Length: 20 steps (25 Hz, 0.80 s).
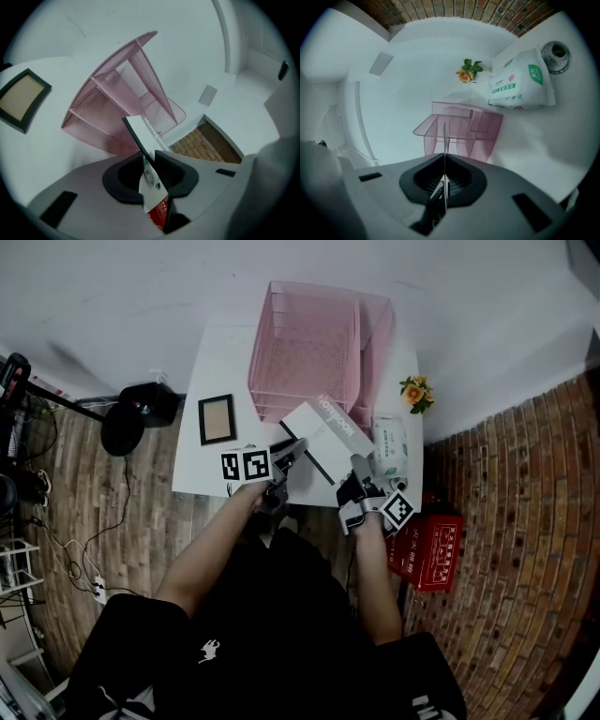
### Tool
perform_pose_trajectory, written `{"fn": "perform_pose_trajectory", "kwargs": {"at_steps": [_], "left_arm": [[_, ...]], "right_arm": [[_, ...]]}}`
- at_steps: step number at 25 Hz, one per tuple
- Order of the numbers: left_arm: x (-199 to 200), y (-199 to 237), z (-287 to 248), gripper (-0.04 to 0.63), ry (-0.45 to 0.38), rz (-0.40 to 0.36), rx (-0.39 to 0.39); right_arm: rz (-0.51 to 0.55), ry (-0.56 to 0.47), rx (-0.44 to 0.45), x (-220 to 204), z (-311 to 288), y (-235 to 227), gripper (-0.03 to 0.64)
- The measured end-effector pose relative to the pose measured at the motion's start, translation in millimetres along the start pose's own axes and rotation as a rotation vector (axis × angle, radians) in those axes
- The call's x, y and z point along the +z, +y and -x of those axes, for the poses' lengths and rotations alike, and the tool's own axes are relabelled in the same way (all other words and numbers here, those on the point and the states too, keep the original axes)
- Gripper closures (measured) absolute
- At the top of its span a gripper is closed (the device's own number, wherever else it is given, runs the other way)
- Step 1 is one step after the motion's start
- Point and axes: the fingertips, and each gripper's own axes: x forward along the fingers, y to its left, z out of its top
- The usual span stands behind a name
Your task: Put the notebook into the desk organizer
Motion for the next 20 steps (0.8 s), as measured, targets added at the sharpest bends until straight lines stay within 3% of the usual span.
{"fn": "perform_pose_trajectory", "kwargs": {"at_steps": [6,10,17,20], "left_arm": [[17.3,-22.9,11.1,0.554,-0.014,-0.209,-0.022],[27.5,-14.6,11.2,0.546,0.002,-0.233,-0.001],[44.8,19.6,8.2,0.511,0.054,-0.277,0.108],[50.4,28.3,10.6,0.474,0.077,-0.346,0.18]], "right_arm": [[0.046,0.004,0.035,-5.4,1.5,3.0,0.606],[0.069,-0.02,0.053,-7.8,-7.8,9.4,0.607],[0.13,-0.091,-0.046,-17.0,-31.4,3.4,0.607],[0.098,-0.131,-0.046,-22.0,-39.5,8.6,0.607]]}}
